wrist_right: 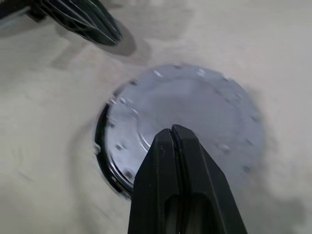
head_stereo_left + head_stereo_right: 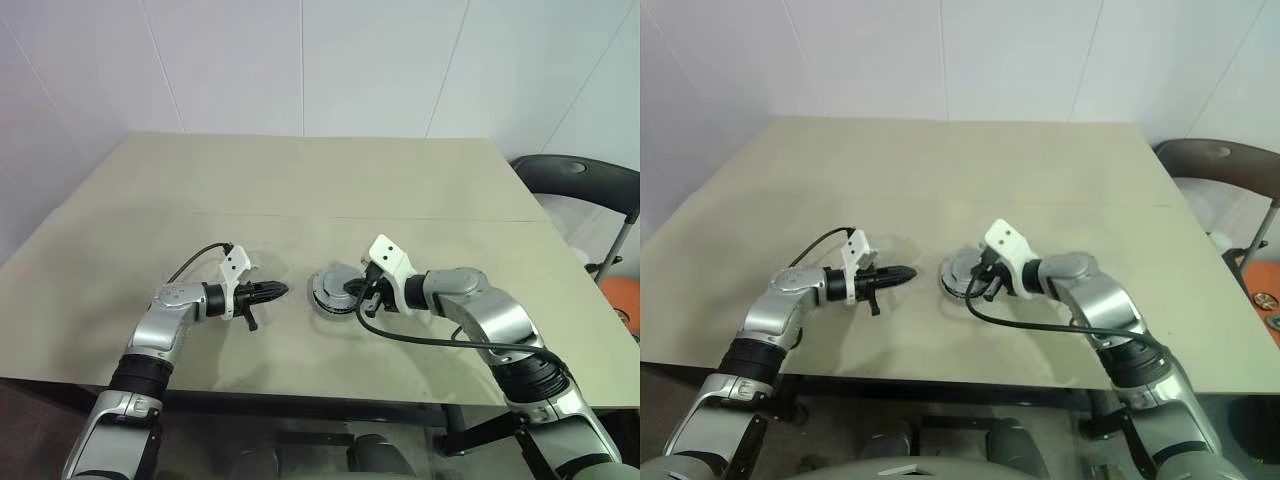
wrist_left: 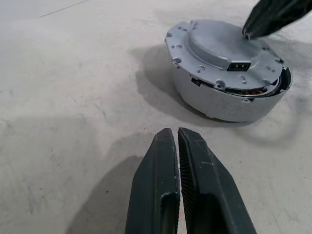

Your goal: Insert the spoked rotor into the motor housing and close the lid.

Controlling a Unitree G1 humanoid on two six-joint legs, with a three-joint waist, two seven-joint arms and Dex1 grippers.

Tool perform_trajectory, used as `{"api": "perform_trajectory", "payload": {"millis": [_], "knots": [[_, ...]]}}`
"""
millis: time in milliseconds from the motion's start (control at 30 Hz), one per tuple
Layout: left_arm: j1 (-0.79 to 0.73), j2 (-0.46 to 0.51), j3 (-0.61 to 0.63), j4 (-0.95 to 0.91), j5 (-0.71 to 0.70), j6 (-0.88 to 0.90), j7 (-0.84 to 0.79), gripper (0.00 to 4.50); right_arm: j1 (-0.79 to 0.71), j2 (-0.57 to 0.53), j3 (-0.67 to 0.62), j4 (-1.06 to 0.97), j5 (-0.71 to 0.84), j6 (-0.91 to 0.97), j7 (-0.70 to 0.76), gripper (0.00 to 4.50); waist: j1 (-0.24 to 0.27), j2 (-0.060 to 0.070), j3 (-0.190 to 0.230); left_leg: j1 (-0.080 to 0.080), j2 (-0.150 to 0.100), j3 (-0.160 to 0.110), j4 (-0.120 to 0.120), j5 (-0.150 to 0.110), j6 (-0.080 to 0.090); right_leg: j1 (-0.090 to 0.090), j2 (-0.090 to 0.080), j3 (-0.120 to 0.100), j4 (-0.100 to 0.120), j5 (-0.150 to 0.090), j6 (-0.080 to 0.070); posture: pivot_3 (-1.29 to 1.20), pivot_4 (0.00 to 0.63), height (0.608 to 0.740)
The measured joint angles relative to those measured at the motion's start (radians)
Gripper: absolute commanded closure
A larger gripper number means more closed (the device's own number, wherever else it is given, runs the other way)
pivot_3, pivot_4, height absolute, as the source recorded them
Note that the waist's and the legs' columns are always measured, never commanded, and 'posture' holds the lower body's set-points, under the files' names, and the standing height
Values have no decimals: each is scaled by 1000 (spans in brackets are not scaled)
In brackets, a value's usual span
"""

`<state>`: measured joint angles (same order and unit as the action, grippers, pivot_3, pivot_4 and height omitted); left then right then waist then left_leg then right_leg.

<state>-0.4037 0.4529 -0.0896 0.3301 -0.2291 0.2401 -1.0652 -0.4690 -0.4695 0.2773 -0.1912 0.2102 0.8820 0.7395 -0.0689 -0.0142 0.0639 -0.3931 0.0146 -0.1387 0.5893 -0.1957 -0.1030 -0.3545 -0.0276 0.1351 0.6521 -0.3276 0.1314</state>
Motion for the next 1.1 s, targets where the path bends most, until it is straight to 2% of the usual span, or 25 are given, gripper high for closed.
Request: {"api": "perform_trajectory", "payload": {"millis": [133,233,633,1000,1100], "knots": [[0,0,0,0,0,0,3,4277,0,65,-9,19,0,6,-63,4473,0,0,0,0,0,0,0,0,0,0,0,0,0,0,0,0,0,740],[0,0,0,0,0,0,5,4277,-3,93,-10,35,-8,4,-108,3898,0,0,0,0,0,0,0,0,0,0,0,0,0,0,0,0,0,740],[0,1,-1,0,2,0,16,4277,-9,84,-15,59,-8,9,-122,8,0,0,0,0,0,0,0,0,0,0,0,0,0,0,0,0,0,740],[0,2,-14,1,3,8,22,4277,9,99,-15,47,7,22,-128,8,-1,0,0,0,0,0,0,0,0,0,0,0,0,0,0,0,0,740],[0,2,-14,1,3,8,24,4277,8,109,-12,51,-6,11,-150,899,-1,0,0,0,0,0,0,0,0,0,0,0,0,0,0,0,0,740]]}}
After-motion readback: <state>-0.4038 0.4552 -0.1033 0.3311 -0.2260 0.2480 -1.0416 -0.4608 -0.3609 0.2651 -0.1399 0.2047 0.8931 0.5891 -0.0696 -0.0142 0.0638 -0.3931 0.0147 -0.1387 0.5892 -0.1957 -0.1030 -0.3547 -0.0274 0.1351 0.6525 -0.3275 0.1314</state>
